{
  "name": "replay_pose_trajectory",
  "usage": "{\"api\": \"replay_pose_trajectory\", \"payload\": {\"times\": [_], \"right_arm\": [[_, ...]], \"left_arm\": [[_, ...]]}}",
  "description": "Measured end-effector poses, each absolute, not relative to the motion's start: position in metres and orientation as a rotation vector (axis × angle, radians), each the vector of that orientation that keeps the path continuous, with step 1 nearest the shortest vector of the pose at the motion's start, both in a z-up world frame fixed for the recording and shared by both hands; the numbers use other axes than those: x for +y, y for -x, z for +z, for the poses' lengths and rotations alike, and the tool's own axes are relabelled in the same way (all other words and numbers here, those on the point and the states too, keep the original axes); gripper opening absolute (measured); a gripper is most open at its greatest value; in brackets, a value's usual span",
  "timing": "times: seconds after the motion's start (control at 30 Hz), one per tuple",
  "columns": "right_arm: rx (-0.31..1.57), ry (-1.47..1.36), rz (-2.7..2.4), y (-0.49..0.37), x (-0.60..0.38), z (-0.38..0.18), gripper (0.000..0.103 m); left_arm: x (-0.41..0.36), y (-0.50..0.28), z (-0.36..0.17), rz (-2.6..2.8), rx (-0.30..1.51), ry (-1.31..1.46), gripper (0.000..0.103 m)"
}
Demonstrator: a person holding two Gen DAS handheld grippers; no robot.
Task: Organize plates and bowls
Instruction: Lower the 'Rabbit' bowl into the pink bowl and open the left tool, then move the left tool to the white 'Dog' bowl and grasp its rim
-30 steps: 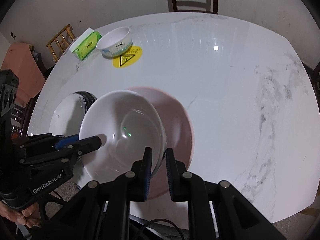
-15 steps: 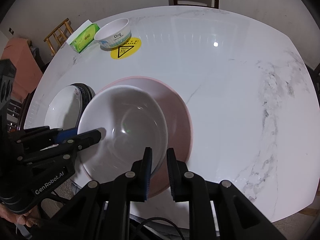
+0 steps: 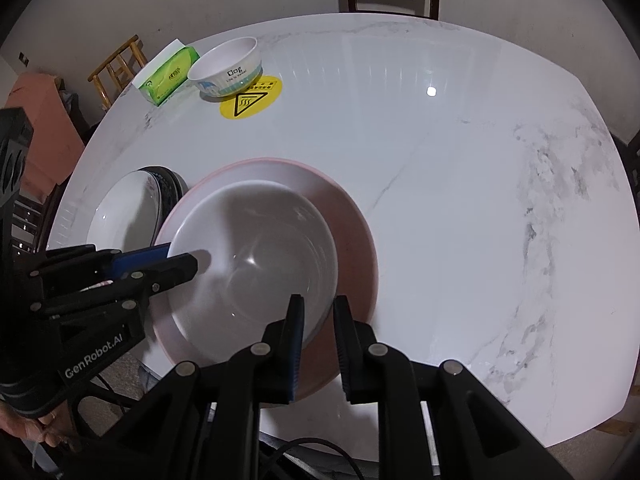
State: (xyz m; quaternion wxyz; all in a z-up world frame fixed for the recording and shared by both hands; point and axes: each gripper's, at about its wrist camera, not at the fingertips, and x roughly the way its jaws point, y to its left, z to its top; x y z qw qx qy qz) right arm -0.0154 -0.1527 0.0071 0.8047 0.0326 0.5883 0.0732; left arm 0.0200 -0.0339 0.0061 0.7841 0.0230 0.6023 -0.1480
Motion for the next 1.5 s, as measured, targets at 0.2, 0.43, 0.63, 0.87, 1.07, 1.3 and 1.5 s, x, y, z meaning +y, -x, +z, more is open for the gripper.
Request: {"api": "replay_pose_trajectory", "payload": {"times": [0.2,0.43,0.63,0.87,1.07,1.3,1.5], "right_arm": [[1.252,-0.049,0.155,0.015,-0.151,0.009,0.017],[1.232,-0.028,0.140,0.015,-0.151,0.016,0.017],[1.190,0.005,0.125,0.014,-0.152,0.031,0.017],[1.154,-0.023,0.144,0.004,-0.155,0.047,0.017],[1.156,-0.068,0.127,-0.020,-0.160,0.054,0.019],[1.175,-0.103,0.146,-0.053,-0.151,0.059,0.020],[1.187,-0.130,0.243,-0.084,-0.119,0.058,0.021]], "left_arm": [[-0.033,-0.022,0.009,-0.323,1.295,-0.045,0.014],[-0.029,-0.025,0.015,-0.337,1.276,-0.034,0.021],[-0.025,-0.026,0.028,-0.364,1.224,-0.018,0.029],[-0.014,-0.033,0.046,-0.386,1.162,0.005,0.033],[0.015,-0.049,0.056,-0.332,1.130,0.046,0.034],[0.067,-0.085,0.057,-0.201,1.114,0.119,0.034],[0.109,-0.125,0.052,-0.109,1.112,0.205,0.036]]}}
